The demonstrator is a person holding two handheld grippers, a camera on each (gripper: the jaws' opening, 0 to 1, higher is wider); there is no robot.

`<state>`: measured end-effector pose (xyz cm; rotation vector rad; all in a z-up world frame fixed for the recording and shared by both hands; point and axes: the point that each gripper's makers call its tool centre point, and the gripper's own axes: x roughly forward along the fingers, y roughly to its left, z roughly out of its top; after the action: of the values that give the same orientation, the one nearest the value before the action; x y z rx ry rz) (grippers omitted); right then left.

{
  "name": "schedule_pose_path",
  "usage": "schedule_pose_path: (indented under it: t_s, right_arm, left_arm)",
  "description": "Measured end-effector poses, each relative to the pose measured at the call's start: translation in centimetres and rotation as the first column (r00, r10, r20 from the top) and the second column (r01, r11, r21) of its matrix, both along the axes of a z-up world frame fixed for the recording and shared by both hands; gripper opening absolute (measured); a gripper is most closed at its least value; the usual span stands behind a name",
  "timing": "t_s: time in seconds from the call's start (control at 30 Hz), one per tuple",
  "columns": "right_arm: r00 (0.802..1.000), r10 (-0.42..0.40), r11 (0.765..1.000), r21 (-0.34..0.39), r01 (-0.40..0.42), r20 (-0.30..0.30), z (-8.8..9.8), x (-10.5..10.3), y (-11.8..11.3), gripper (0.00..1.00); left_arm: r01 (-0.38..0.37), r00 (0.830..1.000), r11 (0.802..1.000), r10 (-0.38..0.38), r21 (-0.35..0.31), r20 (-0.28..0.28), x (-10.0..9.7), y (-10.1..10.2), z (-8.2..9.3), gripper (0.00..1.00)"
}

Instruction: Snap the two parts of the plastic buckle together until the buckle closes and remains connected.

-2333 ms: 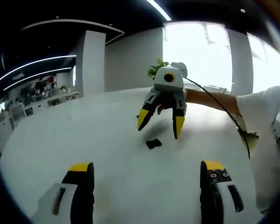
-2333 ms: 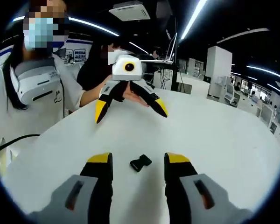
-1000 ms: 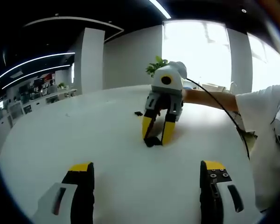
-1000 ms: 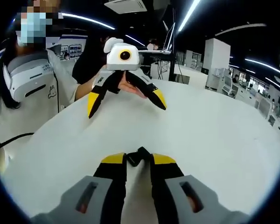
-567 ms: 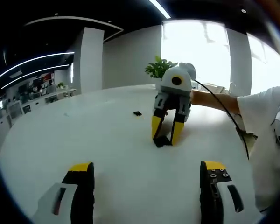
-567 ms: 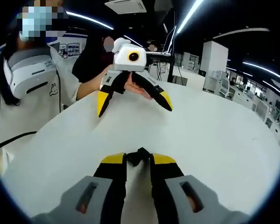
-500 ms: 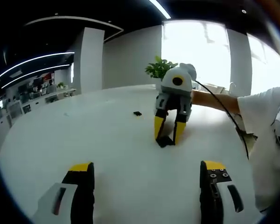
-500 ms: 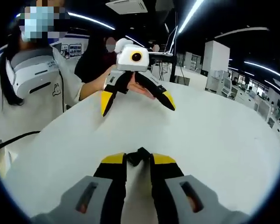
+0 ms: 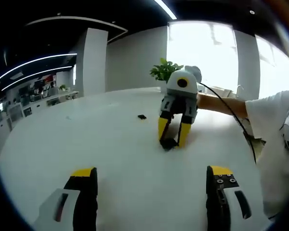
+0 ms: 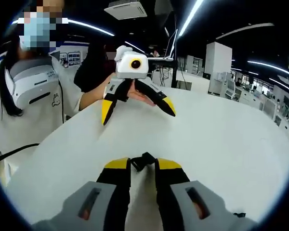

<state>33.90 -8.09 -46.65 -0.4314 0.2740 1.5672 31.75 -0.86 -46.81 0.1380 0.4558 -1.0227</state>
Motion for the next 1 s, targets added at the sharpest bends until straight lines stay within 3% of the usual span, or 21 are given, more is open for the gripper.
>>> schedule_pose_path:
  t_s: [0.1, 0.17, 0.23, 0.3, 0.47, 0.57, 0.63, 0.7, 0.83, 1.0]
  right_arm:
    - [0.991, -0.127, 0.992, 0.012, 0.127, 0.033, 0.0, 1.7, 0.3, 0.19]
    - [0.981, -0.193, 0.981, 0.026, 0.193, 0.000, -0.1, 2.2, 0.6, 0.19]
    - [0.959, -0.280, 0.959, 0.042, 0.282, -0.052, -0.1, 2.8, 0.7, 0.19]
    - [0.948, -0.310, 0.947, 0.058, 0.315, -0.075, 0.0, 2.8, 1.0, 0.19]
    - [0.923, -0.381, 0.923, 0.045, 0.383, -0.049, 0.0, 2.9, 1.4, 0.19]
    - [0.901, -0.430, 0.902, 0.021, 0.431, -0.049, -0.2, 2.8, 1.5, 0.19]
    - [0.877, -0.480, 0.877, -0.011, 0.480, -0.025, -0.5, 3.1, 1.1, 0.19]
    - [0.876, -0.482, 0.876, -0.006, 0.482, -0.024, -0.5, 2.8, 1.4, 0.19]
    - [0.839, -0.540, 0.841, -0.014, 0.540, -0.064, -0.8, 2.6, 1.2, 0.19]
    - [0.809, -0.586, 0.810, -0.012, 0.586, -0.039, -0.8, 2.6, 0.9, 0.19]
  left_arm:
    - [-0.002, 1.000, 1.000, 0.002, 0.000, -0.001, 0.0, 0.0, 0.0, 0.95]
    - [0.000, 1.000, 1.000, 0.000, 0.000, -0.002, 0.0, 0.0, 0.0, 0.95]
    - [0.001, 1.000, 1.000, -0.001, 0.000, -0.002, 0.0, 0.0, 0.0, 0.95]
    - [0.001, 1.000, 1.000, -0.001, 0.001, -0.002, 0.0, 0.0, 0.0, 0.95]
    - [0.000, 1.000, 1.000, 0.000, 0.003, -0.005, 0.0, -0.1, -0.1, 0.95]
    - [-0.001, 1.000, 1.000, 0.001, 0.004, -0.005, 0.0, -0.1, -0.2, 0.95]
    - [-0.002, 1.000, 1.000, 0.002, 0.002, -0.006, 0.0, -0.1, -0.2, 0.95]
    - [-0.003, 1.000, 1.000, 0.003, 0.003, -0.007, 0.0, -0.1, -0.2, 0.95]
    - [-0.002, 1.000, 1.000, 0.002, 0.003, -0.008, 0.0, -0.1, -0.2, 0.95]
    - [-0.002, 1.000, 1.000, 0.002, 0.003, -0.009, 0.0, -0.1, -0.3, 0.95]
